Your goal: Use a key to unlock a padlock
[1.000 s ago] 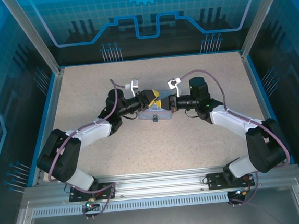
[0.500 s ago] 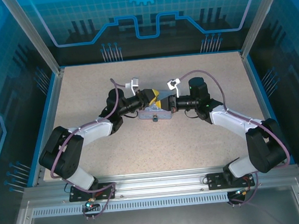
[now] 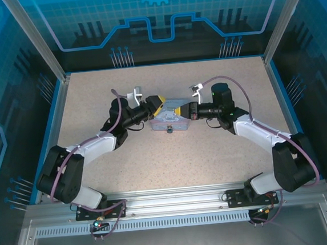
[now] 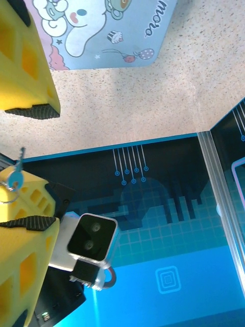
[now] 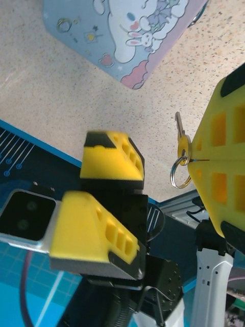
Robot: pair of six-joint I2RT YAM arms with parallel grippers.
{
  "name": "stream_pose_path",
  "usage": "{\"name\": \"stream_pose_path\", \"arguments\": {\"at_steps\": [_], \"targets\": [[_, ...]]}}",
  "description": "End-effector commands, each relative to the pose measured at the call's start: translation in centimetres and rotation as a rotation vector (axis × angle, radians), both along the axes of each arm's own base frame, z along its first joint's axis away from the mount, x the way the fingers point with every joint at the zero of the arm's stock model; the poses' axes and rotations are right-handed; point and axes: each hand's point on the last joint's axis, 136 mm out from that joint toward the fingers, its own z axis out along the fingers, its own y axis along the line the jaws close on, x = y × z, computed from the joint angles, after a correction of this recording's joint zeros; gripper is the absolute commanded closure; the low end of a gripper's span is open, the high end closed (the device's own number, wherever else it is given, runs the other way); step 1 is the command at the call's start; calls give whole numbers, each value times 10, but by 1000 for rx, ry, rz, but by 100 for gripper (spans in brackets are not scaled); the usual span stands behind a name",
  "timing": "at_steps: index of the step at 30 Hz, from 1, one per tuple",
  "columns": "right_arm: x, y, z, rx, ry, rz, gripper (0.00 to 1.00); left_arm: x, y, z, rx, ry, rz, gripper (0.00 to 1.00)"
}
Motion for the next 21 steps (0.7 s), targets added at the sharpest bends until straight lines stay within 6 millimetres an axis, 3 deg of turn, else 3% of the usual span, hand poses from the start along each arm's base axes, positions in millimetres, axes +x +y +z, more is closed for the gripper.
{"name": "stream_pose_path", "arguments": {"at_steps": [1,11,21], "targets": [[3,-2,8,39,106,-35,100,-5,8,-7,-15,43,35,44],[23,1,0,152,246,-161,100,-20,0,-19,-31,59,24,46],[16,6,13,124,119,-78,100,1,8,-34,-389,333,187,44]]}}
